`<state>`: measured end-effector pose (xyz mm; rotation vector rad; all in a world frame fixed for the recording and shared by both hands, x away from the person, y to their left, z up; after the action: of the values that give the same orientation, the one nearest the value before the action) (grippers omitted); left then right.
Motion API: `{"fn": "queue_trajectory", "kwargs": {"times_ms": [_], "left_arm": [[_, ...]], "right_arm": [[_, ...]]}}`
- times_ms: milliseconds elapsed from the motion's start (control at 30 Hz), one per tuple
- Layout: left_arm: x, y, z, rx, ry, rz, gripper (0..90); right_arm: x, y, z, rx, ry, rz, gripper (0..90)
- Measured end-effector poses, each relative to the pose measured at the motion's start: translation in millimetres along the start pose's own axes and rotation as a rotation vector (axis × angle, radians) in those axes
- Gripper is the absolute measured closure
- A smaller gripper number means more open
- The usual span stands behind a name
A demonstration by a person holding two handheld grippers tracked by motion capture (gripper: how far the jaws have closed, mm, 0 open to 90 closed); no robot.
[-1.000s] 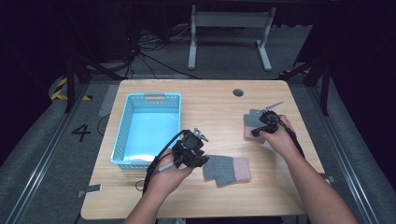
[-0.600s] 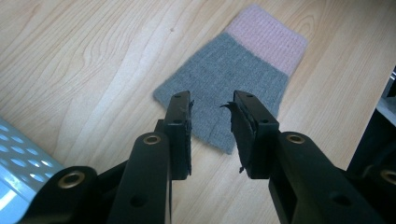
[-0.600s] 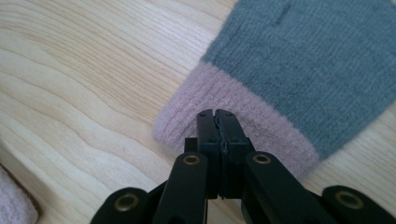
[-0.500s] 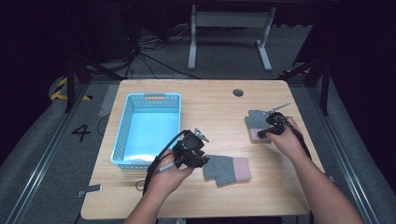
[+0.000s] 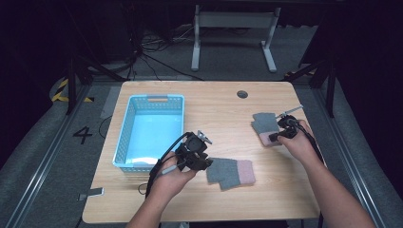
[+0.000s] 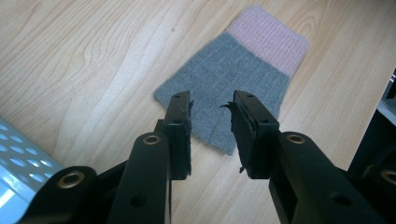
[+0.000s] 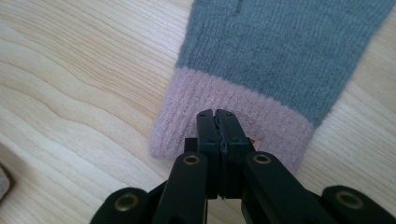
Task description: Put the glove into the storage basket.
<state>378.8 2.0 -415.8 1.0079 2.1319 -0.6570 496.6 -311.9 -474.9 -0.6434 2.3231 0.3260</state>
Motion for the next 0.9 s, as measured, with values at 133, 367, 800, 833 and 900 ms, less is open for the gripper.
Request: {"fn": "queue_trajectory", "kwargs": {"times_ms": [133, 367, 800, 833, 900], "left_arm": [[-0.4, -0.1, 0.2, 0.000, 0.002, 0.001, 68.2], [-1.3, -0.1, 0.2, 0.002, 0.000, 0.002, 68.1], [-2.4, -1.0, 1.8, 0.007, -0.001, 0.001, 67.1], [-2.2, -1.0, 1.8, 0.006, -0.001, 0.002, 67.1], [-1.8, -0.8, 1.1, 0.006, 0.000, 0.006, 67.0]], "right_arm": [[3.0, -4.4, -3.6, 0.007, 0.003, 0.010, 90.0], [7.2, -11.1, -8.7, 0.017, 0.005, 0.029, 90.0], [-13.0, -2.3, -20.6, -0.018, -0.094, 0.056, 80.7], [-16.4, -2.2, -21.2, -0.014, -0.097, 0.053, 79.7], [-21.7, -3.0, -21.1, -0.008, -0.105, 0.053, 76.8]]}}
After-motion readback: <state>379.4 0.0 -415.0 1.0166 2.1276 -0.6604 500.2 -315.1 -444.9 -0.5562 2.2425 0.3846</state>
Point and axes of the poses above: each handheld gripper's, and its own axes: z roughly forward along the jaws, x roughly out of its underside, y roughly to its left, the point moved 6 cm from there along z, roughly forward along the jaws, and after that the axes turned 15 degrees about -y, right-handed, at the moved point
